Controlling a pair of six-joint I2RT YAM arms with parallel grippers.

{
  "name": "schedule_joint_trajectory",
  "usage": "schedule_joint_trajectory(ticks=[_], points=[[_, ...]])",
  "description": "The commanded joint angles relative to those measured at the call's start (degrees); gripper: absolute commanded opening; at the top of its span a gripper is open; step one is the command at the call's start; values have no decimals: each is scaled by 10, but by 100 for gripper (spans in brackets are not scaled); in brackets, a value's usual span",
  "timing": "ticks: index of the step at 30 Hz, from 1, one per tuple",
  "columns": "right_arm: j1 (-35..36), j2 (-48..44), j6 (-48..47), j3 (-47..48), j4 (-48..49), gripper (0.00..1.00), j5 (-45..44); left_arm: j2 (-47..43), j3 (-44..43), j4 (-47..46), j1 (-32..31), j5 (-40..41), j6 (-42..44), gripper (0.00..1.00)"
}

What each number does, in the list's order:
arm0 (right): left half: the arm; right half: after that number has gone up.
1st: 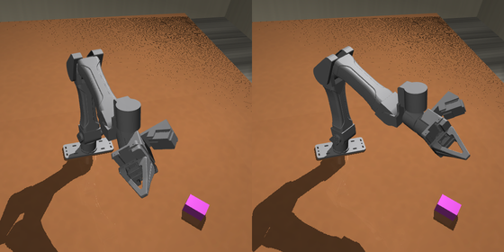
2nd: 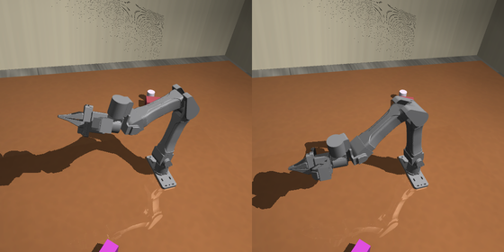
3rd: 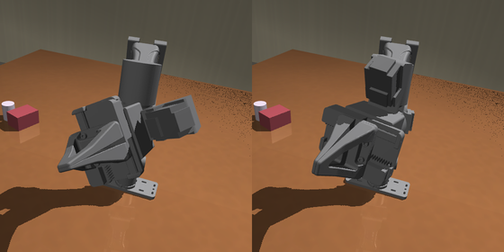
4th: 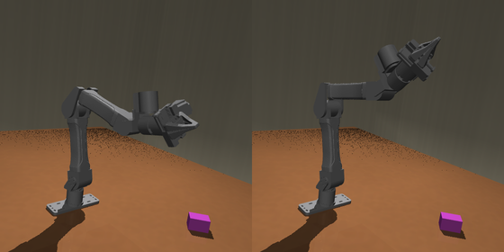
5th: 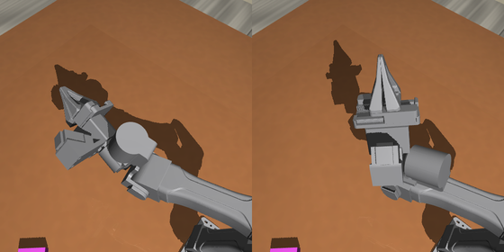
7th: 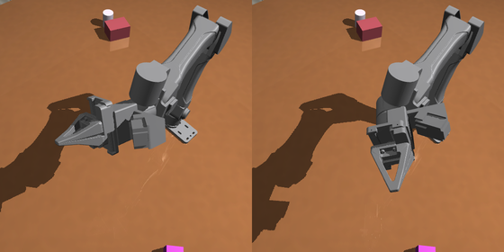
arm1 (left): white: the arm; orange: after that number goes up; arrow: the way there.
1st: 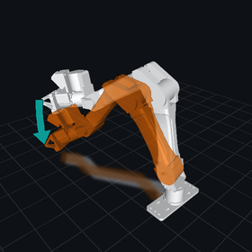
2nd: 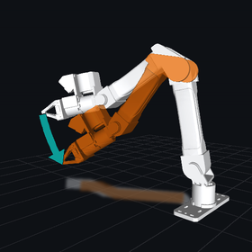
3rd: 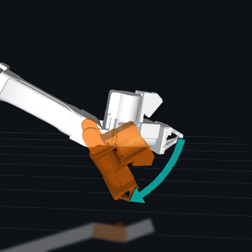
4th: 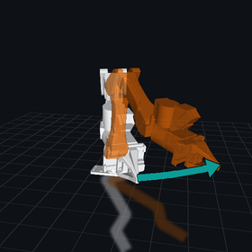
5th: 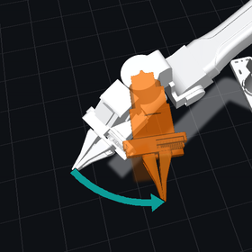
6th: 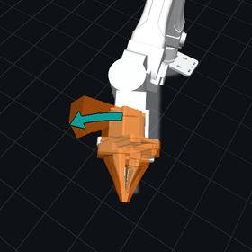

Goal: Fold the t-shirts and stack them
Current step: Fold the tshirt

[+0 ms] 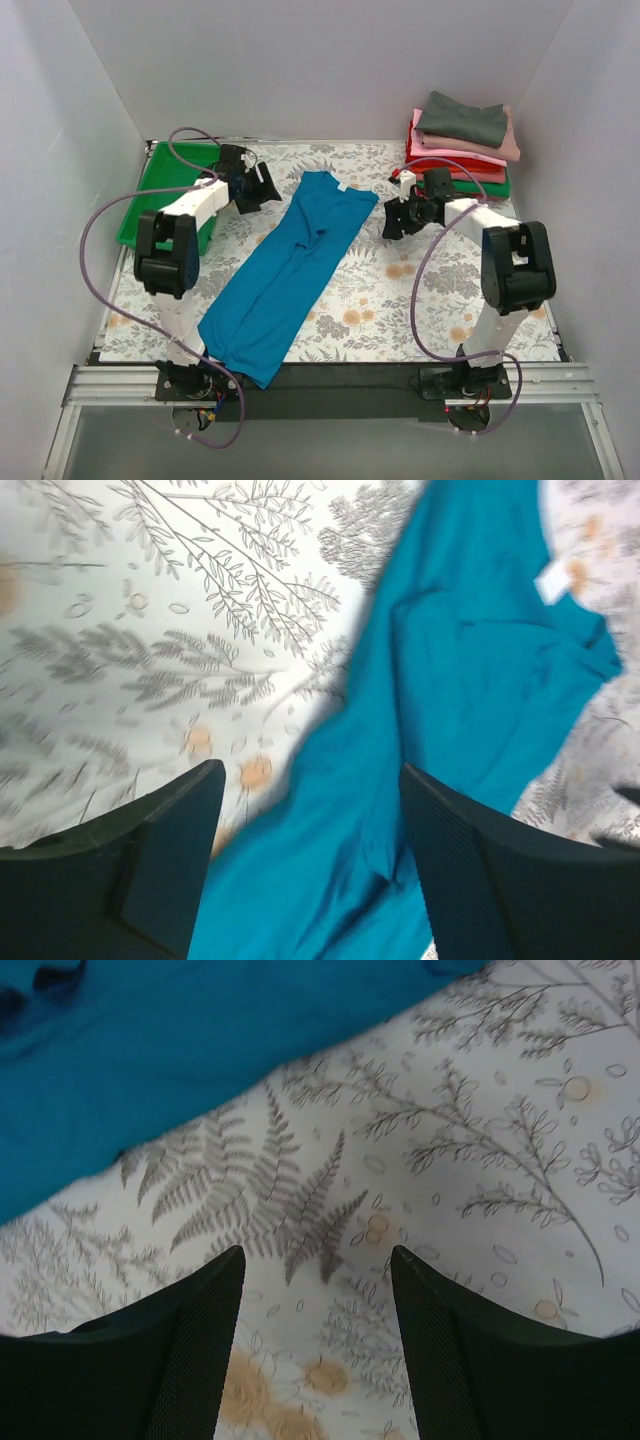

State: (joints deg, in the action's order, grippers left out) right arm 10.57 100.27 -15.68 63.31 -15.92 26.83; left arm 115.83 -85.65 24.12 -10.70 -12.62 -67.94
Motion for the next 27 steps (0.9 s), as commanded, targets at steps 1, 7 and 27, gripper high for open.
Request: schedule_joint_trajectory(ticks=[1,7,27], points=[[6,61,124,65,65,67,-49,-200,61,-57,5,62,39,71],[28,143,206,132,108,68,-63,-403,253,-81,17,27,52,78],[57,351,210,479,70,1,-229,-641,379,-10,20,-34,18,78]])
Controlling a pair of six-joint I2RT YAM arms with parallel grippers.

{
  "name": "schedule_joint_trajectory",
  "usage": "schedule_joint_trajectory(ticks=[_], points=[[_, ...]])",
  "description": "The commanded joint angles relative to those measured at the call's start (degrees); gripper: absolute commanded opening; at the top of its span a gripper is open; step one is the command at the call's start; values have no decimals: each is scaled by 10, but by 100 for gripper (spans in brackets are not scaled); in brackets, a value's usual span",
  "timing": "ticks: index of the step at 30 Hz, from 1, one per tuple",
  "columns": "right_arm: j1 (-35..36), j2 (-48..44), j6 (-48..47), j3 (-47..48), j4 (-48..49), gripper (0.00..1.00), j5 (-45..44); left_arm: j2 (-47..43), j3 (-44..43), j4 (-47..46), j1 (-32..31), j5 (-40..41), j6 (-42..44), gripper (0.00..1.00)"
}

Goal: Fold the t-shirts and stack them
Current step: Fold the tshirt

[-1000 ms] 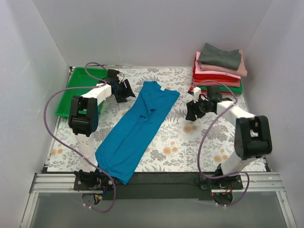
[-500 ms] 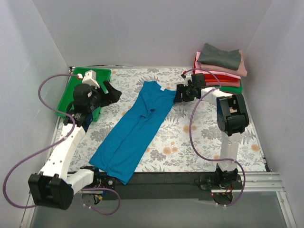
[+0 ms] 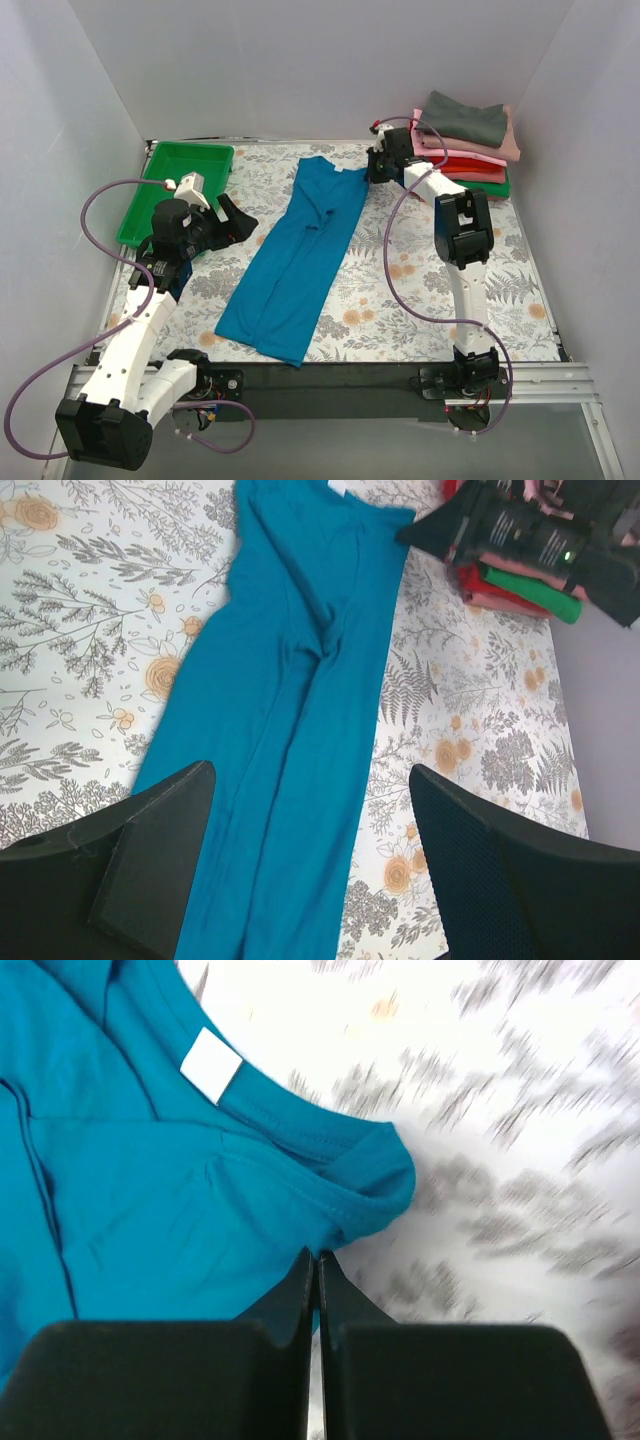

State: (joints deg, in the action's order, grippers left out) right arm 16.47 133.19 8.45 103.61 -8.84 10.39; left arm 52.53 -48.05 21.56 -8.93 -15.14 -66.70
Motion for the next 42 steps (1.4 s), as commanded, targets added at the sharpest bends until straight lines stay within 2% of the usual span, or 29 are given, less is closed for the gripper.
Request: schedule_joint_trajectory(ticks=[1,3,4,6,7,10,11,12,13,15,16,17,18,19,20,21,22,23,25,28,31,35,42], points=[[-3,33,-40,118,0,1,-72,-7,3,16,2,-9,7,78],[-1,57,-73,155,3,1,-98,-6,4,20,2,-12,13,78],[1,59,-82,162,18,12,-101,-5,4,22,2,-12,14,78],[2,63,-101,184,20,23,-101,-5,5,23,2,-15,17,78],[2,58,-106,185,19,33,-101,-4,3,26,2,-16,20,78],[9,1,-152,141,18,40,-69,-5,2,35,2,-19,20,82],[20,-22,-173,121,8,49,-37,-3,3,39,2,-19,17,86],[25,-72,-205,72,-5,52,-8,2,7,52,2,-18,12,88],[38,-100,-291,46,-27,61,54,8,9,65,2,-19,4,88],[51,-192,-392,-45,-111,65,153,27,16,101,2,-33,-11,87],[56,-227,-481,-90,-132,68,201,31,22,111,2,-37,-34,86],[70,-263,-544,-132,-150,70,296,32,38,123,2,-38,-42,86],[90,-332,-669,-222,-211,70,383,32,59,138,2,-32,-63,85],[90,-366,-670,-268,-237,71,384,33,60,149,2,-32,-63,85],[126,-400,-773,-313,-257,73,417,35,73,163,1,-13,-79,84],[154,-460,-798,-363,-260,76,406,39,83,181,1,-10,-85,83],[189,-481,-807,-426,-259,77,380,45,92,186,1,-9,-91,79],[263,-493,-800,-446,-260,77,326,49,99,191,1,11,-111,73],[354,-500,-794,-483,-248,75,287,67,94,201,-3,33,-112,72],[423,-482,-774,-488,-225,70,229,92,85,197,-3,70,-126,72],[470,-464,-774,-487,-209,68,182,127,94,181,-3,60,-127,71],[494,-451,-775,-524,-164,68,141,206,103,168,-9,56,-121,66],[496,-427,-764,-540,-109,61,119,253,99,170,-33,83,-120,56]])
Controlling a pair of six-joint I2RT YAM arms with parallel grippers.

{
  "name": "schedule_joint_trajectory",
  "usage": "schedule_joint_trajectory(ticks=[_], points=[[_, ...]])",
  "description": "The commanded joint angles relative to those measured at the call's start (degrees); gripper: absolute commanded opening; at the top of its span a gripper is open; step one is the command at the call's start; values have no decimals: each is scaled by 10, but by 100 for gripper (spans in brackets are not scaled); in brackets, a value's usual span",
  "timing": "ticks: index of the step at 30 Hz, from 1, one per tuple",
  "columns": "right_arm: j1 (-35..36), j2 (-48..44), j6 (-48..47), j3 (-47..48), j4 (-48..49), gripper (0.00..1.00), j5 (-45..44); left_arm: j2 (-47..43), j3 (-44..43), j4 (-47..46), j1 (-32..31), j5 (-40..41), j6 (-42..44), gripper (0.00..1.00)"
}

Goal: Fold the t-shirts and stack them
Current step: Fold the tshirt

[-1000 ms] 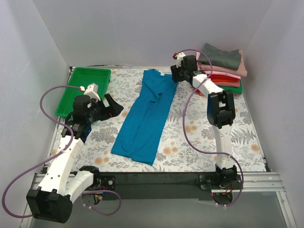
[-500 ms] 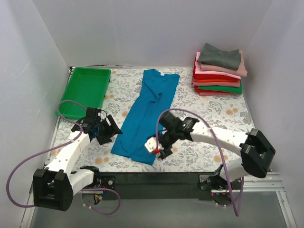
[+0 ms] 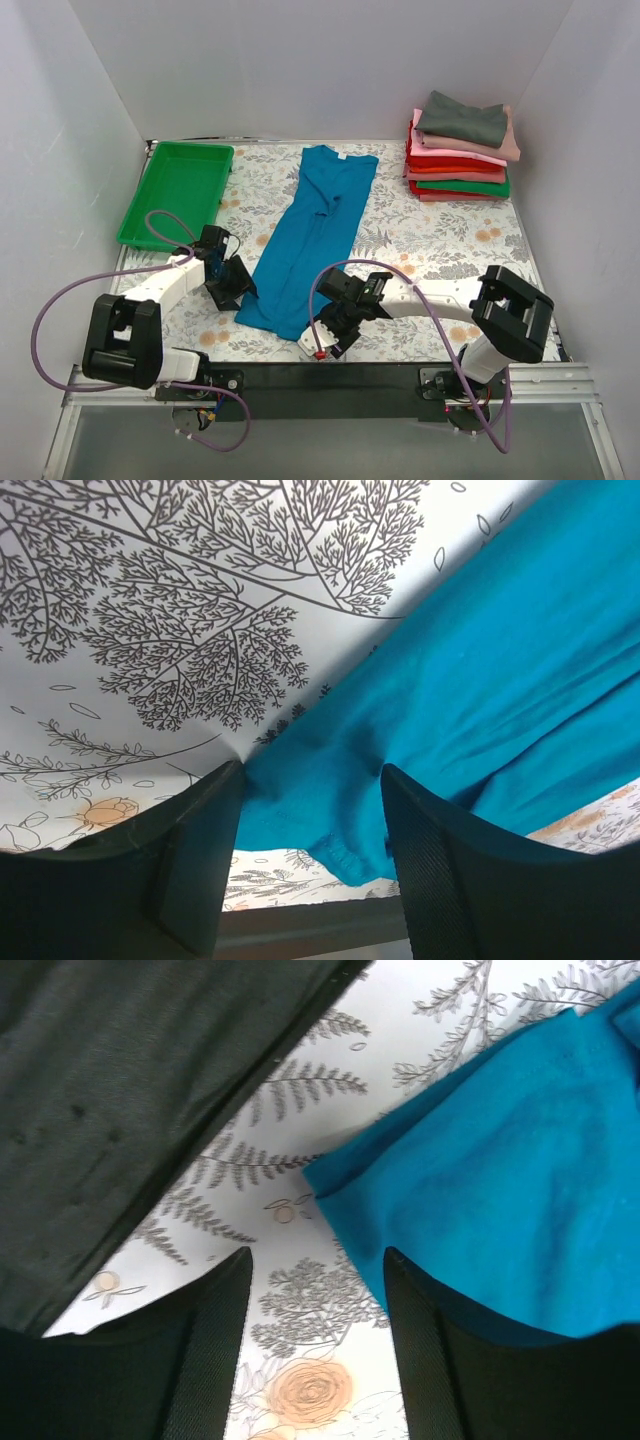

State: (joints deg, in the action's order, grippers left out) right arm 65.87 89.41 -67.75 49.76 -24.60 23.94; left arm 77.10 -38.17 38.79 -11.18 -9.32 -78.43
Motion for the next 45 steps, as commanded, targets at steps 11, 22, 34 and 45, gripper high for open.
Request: schedule_joint_trajectory(ticks=[11,22,34,45], points=[[13,39,21,-1,58,25,-17,66,-3,16,-65,-4,-1,8],[2,-181,-51,-167,-46,1,-17,-10,2,24,-193,-132,-96,3],[-161,-375,-22,-169,-176,41,-58,-156,10,5,-278,-106,-143,65],[-551,-297,248,-66,-23,48,199,176,-215,-213,-78,-84,10,77]])
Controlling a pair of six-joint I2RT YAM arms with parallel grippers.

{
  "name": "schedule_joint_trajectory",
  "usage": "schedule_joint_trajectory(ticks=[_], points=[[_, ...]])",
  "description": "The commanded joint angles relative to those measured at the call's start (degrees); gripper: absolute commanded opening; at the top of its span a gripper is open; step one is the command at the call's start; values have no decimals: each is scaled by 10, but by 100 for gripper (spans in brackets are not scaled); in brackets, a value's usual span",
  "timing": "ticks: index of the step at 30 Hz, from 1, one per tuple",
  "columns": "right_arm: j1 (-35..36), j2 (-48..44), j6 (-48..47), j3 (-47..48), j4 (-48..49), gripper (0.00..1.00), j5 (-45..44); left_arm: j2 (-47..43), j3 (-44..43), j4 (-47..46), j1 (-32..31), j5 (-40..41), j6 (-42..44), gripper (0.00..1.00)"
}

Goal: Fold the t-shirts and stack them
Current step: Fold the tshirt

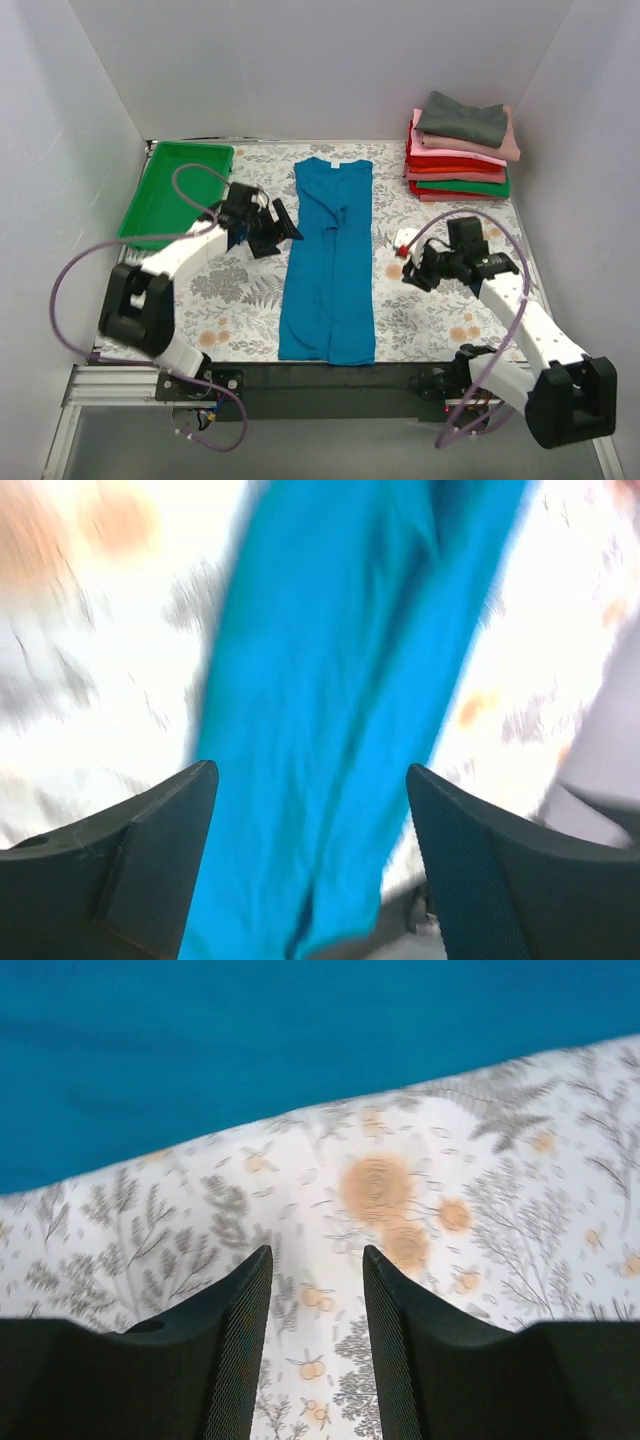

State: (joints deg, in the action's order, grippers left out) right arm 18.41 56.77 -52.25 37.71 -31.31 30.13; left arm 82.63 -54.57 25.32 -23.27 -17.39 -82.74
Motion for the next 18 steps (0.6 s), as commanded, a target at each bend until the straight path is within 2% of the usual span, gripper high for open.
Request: schedule_joint_trajectory(ticks=[1,3,4,5,8,13,17,18], points=[[-111,45,101,60,44,49,171,169,-122,-76,49,-6,69,74],[-130,49,104,61,43,50,171,246,-192,-63,59,-18,84,68],[-133,41,102,56,45,50,168,319,-234,-40,60,-14,90,65],[-137,37,98,50,45,50,172,348,-294,-32,61,-13,103,64],[-139,28,95,25,49,50,190,440,-398,-3,67,-19,112,56],[-143,36,98,29,52,50,192,518,-489,63,67,3,122,42],[-145,43,98,29,51,50,193,554,-519,97,67,31,132,30],[-145,43,98,28,52,50,193,557,-521,101,67,41,138,18]])
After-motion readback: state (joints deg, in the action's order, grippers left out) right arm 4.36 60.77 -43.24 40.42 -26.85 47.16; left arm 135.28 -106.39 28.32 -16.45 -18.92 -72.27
